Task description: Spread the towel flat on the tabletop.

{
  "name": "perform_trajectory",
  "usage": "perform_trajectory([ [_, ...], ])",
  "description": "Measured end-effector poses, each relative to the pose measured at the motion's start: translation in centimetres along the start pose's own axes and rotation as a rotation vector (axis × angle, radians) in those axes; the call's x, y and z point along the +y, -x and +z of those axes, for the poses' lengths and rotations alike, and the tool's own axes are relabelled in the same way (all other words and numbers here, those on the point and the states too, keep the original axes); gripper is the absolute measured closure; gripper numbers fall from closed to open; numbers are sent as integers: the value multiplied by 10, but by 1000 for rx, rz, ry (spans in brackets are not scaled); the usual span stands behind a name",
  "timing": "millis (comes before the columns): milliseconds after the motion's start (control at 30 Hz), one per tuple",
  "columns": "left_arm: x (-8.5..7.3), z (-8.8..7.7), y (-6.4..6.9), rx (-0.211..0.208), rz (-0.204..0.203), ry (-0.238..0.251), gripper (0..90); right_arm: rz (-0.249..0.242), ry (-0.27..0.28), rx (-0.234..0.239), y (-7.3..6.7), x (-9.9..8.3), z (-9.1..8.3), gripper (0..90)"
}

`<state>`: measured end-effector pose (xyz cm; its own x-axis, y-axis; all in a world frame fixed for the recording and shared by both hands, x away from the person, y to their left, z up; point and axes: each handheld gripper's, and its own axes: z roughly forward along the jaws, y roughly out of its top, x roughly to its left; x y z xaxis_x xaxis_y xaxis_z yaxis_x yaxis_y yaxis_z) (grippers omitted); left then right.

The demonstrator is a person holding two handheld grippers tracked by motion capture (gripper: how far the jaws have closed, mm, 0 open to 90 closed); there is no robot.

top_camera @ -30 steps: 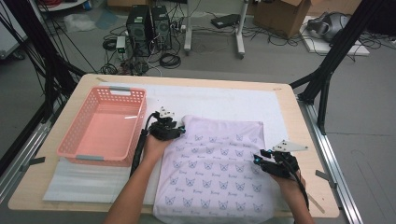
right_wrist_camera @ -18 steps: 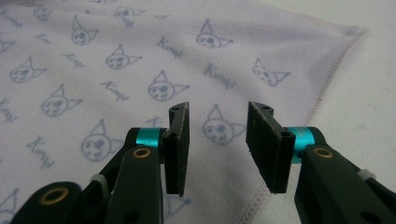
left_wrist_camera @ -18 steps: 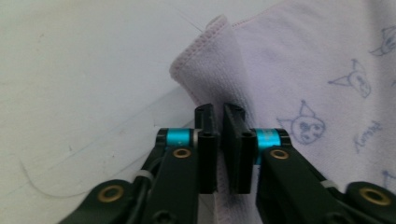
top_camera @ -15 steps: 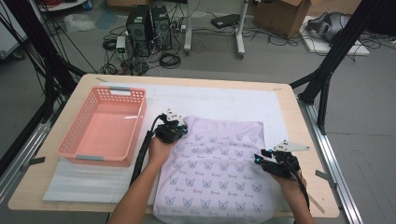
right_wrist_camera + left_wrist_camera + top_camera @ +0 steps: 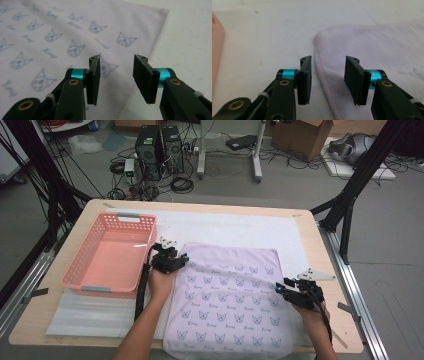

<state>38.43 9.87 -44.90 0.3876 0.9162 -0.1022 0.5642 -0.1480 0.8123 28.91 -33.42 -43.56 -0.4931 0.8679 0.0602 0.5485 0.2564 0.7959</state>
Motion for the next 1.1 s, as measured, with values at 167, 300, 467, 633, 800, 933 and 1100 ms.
perform_trajectory([
  [167,-7,-12,3,-66,9,-27,535,53,-24,-23,8,0,9,558],
  [300,-11,-14,8,-88,122,-66,643,38,-62,-55,9,-2,20,641],
  [467,-9,-12,6,-29,62,-51,872,15,-66,-48,15,3,22,862],
  [633,-9,-13,2,8,37,-41,872,40,-46,-97,27,6,30,886],
  [800,-10,-26,5,-52,4,2,673,40,-11,-94,25,7,24,755],
  [933,-19,-46,15,-130,52,5,576,74,32,-71,28,4,8,648],
  [1100,-41,-72,19,-207,81,15,508,37,12,-37,18,-8,-10,573],
])
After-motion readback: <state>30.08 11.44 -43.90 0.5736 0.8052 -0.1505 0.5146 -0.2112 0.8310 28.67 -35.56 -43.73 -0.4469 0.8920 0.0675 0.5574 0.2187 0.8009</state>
